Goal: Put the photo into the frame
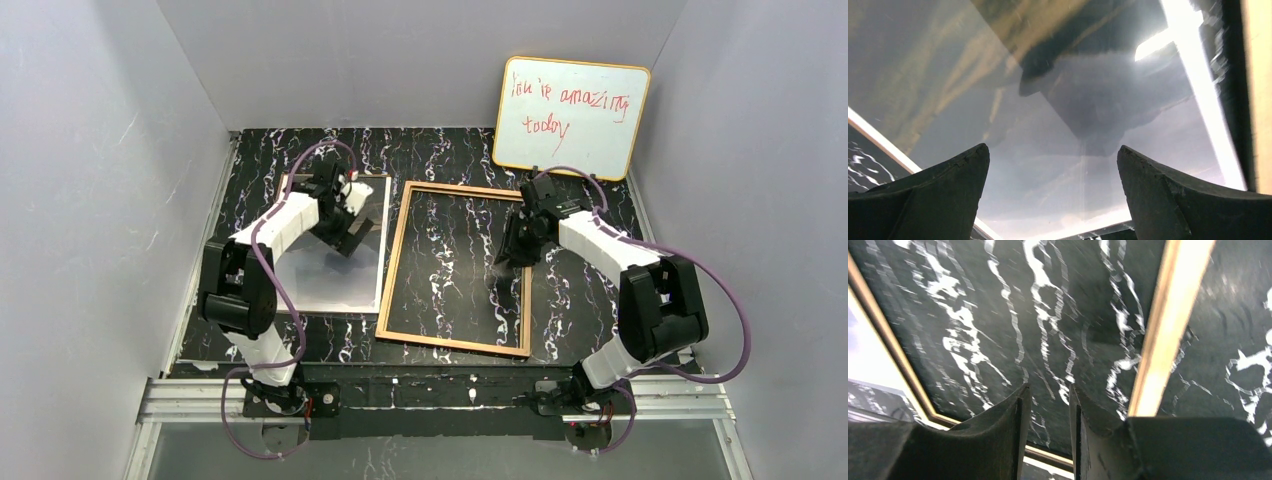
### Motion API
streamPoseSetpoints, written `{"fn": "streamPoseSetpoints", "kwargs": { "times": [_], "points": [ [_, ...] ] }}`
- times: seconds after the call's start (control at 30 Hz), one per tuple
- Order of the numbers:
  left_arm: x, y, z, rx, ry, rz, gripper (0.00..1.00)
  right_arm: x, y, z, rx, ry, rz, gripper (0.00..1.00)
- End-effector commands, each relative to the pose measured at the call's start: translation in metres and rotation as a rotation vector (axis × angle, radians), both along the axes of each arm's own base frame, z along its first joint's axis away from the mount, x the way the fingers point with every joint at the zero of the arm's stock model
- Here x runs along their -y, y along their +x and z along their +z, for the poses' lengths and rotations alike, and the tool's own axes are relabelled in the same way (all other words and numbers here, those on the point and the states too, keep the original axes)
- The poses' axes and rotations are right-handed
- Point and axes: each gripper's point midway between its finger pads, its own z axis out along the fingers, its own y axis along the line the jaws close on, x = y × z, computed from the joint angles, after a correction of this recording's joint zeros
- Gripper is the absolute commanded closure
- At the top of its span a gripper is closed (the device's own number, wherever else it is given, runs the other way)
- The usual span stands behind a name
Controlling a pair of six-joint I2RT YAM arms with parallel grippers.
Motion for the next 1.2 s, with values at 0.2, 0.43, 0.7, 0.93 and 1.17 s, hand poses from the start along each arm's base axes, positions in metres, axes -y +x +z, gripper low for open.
{"fn": "streamPoseSetpoints", "kwargs": {
  "times": [0.2,0.43,0.7,0.93,1.17],
  "points": [
    [-0.07,-0.02,-0.04,-0.023,0.237,0.026,0.02,0.052,-0.017,-0.026,-0.048,-0.231,-0.063,0.6],
    [-0.104,-0.028,-0.06,-0.053,0.302,0.062,0.02,0.064,-0.005,-0.04,-0.064,-0.314,-0.047,0.61],
    [-0.122,-0.038,-0.076,-0.064,0.368,0.05,0.02,0.083,0.011,-0.04,-0.062,-0.385,-0.049,0.61],
    [-0.136,-0.044,-0.088,-0.076,0.4,0.056,0.02,0.087,0.029,-0.035,-0.047,-0.425,-0.036,0.61],
    [-0.15,-0.036,-0.084,-0.07,0.383,0.093,0.02,0.091,0.041,-0.027,-0.009,-0.458,-0.051,0.59]
  ]
}}
